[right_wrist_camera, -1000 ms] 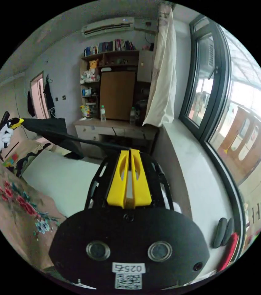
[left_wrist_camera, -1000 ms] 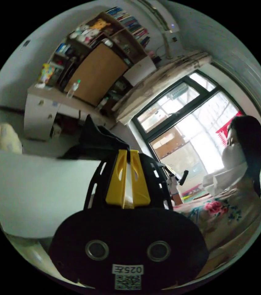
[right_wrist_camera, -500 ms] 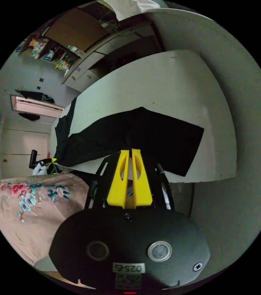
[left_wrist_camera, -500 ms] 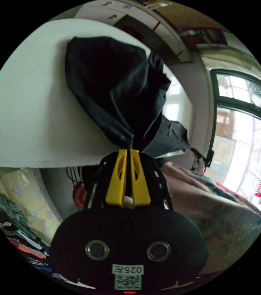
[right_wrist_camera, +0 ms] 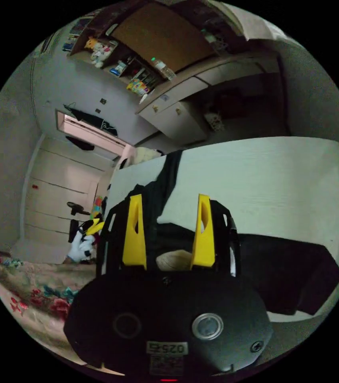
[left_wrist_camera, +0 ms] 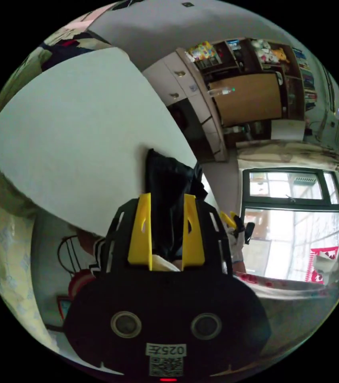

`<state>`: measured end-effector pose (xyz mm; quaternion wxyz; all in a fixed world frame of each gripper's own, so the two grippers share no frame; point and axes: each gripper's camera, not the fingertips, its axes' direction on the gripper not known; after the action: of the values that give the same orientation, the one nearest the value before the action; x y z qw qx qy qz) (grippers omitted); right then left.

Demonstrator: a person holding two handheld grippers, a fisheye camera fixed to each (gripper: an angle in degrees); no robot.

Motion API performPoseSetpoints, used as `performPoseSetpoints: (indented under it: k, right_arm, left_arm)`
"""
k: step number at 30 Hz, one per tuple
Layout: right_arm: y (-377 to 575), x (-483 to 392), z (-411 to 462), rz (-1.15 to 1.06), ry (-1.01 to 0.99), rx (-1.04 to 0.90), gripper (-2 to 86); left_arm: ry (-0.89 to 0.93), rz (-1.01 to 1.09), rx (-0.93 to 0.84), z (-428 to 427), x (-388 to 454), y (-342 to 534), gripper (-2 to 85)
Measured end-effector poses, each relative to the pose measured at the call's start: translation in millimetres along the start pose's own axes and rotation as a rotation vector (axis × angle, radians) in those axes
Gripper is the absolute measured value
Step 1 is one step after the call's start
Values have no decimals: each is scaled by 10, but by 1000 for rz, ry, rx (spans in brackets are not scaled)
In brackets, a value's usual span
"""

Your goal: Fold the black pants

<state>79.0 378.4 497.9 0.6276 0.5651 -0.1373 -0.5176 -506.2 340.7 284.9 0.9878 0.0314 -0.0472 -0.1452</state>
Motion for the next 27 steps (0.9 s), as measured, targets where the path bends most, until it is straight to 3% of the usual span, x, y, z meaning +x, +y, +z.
performPoseSetpoints:
  k: [3,6,8,14,18,21,24,27]
  right_arm:
    - [-307,-385,592,-60,-1,-113,186]
    - [-557,-662,1022,-83,98,-203,187]
    - [-699,-762,1157,-85,161,-215,187]
    - [-1233,-983,1628,-62,398,-229,167]
    - [-1231,-1203,1972,-48,728,-193,77]
    - [-1094,-1476,2196,-242,892,-250,8]
    - [-1055,-1516,2166,-277,988,-299,-2]
    - [-985,-1407,1495,-160,970,-177,-5]
  left_arm:
    - [-47,43,-76,286,-1,-426,87]
    - [-211,49,-216,668,-48,-767,80]
    - [-370,124,-193,680,30,-869,67]
    - [-476,269,-277,792,197,-831,92]
    - [-647,303,-303,891,237,-779,63]
    - [-744,340,-355,959,227,-800,22]
    - [-723,342,-395,921,126,-861,-3]
    - [-719,273,-293,562,-65,-873,-12]
